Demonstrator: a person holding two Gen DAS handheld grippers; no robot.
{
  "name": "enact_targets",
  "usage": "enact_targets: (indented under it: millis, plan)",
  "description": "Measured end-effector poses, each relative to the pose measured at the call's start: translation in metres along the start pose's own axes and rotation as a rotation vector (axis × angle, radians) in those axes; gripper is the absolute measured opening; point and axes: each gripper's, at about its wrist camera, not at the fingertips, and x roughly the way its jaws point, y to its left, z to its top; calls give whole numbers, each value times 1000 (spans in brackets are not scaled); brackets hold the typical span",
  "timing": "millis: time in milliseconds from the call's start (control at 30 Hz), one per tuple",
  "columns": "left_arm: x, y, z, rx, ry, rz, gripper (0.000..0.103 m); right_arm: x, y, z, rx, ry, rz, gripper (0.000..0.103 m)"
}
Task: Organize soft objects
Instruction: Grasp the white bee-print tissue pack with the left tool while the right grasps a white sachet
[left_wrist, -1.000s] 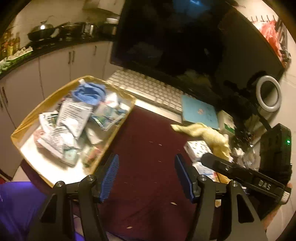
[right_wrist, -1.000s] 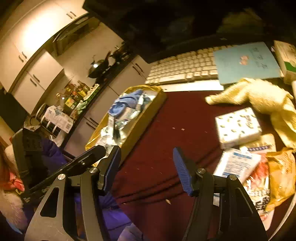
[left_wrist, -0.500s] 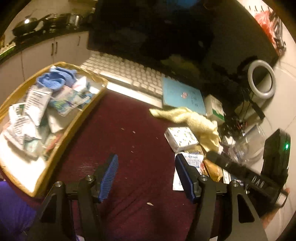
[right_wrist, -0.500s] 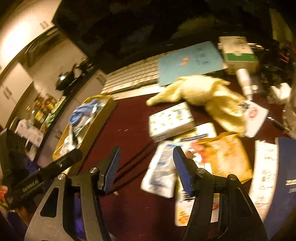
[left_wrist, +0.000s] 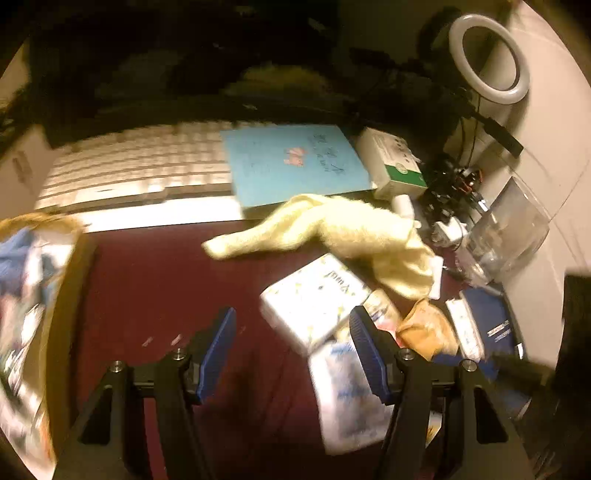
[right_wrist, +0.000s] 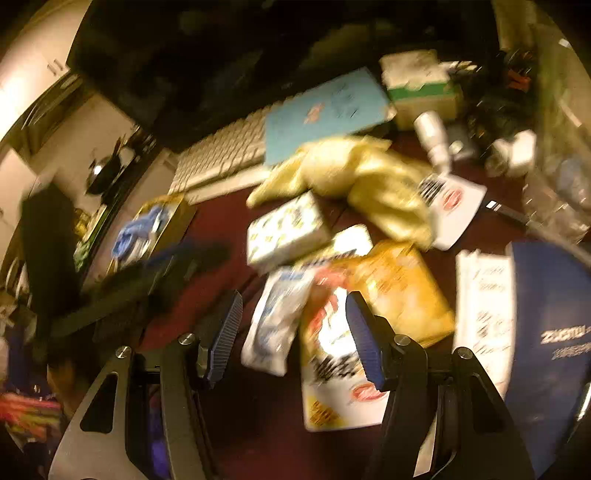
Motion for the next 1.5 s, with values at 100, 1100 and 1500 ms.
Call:
enact_targets:
  millis: [100, 1100, 1500]
  plan:
    - [23, -14, 14, 76, 70, 2, 64, 4, 9, -11, -50, 6, -19, 56]
    - [66, -27, 11, 243, 130, 45, 77, -37, -21, 6, 32, -142, -101, 13]
    - [-10, 4, -57, -28, -4, 96, 61, -30, -22, -2, 47, -152, 24, 13]
